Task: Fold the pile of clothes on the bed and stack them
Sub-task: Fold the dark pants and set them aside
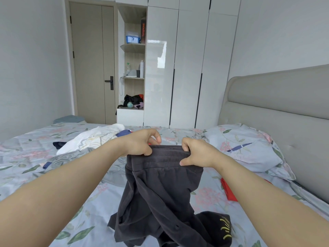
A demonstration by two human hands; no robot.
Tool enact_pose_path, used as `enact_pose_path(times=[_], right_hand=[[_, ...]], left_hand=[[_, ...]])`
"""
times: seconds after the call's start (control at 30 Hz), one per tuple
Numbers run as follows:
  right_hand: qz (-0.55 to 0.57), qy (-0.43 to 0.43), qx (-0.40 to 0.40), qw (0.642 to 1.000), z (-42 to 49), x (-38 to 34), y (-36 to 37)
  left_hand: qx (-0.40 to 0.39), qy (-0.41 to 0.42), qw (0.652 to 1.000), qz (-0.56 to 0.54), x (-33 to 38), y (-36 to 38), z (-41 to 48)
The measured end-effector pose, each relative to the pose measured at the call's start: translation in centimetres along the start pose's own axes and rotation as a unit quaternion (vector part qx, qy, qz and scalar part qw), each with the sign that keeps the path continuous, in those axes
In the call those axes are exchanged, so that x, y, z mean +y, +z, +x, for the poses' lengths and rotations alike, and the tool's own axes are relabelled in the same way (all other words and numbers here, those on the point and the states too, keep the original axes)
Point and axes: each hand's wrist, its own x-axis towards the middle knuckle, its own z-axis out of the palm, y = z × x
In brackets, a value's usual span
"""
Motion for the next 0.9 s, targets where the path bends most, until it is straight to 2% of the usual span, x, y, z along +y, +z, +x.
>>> enact_pose_path(times=[0.1, 0.2, 0.3, 0.4, 0.47, 0.63, 0.67, 0.73, 0.8, 0.83, 0.9], right_hand=[[0.067, 0.04, 0.068, 0.995, 0.2, 0.6, -0.1], [0.126, 0.075, 0.108, 0.983, 0.4, 1.1, 0.1], [0.186, 0.081, 0.143, 0.969, 0.7, 0.7, 0.2], [0.312, 0.093, 0.189, 0.927, 0.5, 0.9, 0.3], [0.416, 0.124, 0.166, 0.885, -0.2, 1.6, 0.9], [0.519, 0.215, 0.054, 0.826, -1.8, 3.9, 3.9], [0.516, 0.225, 0.037, 0.826, -1.8, 4.1, 4.2], [0.472, 0.233, -0.014, 0.85, -1.9, 4.0, 4.6], [0.445, 0.242, -0.031, 0.862, -2.0, 3.6, 4.6], [0.446, 0.246, -0.018, 0.86, -2.0, 3.5, 4.5], [0.474, 0.239, 0.043, 0.846, -1.6, 3.6, 4.0]], left_hand=[[0.026, -0.012, 1.0, 0.006, -1.1, 0.0, -0.6], [0.074, -0.068, 0.995, -0.027, -2.8, 1.2, -1.0], [0.156, -0.143, 0.95, -0.23, -4.1, 2.8, -0.7], [0.181, -0.119, 0.912, -0.348, -4.5, 3.5, -0.3], [0.174, -0.091, 0.909, -0.367, -4.3, 3.6, -0.3], [0.151, -0.047, 0.904, -0.397, -3.9, 3.2, 0.1], [0.146, -0.039, 0.9, -0.41, -3.8, 3.2, 0.1], [0.141, -0.028, 0.889, -0.434, -3.8, 3.0, 0.2], [0.148, -0.026, 0.899, -0.412, -3.9, 2.8, 0.2], [0.161, -0.03, 0.916, -0.367, -3.9, 2.6, 0.2], [0.201, -0.044, 0.961, -0.183, -4.0, 1.8, 0.1]])
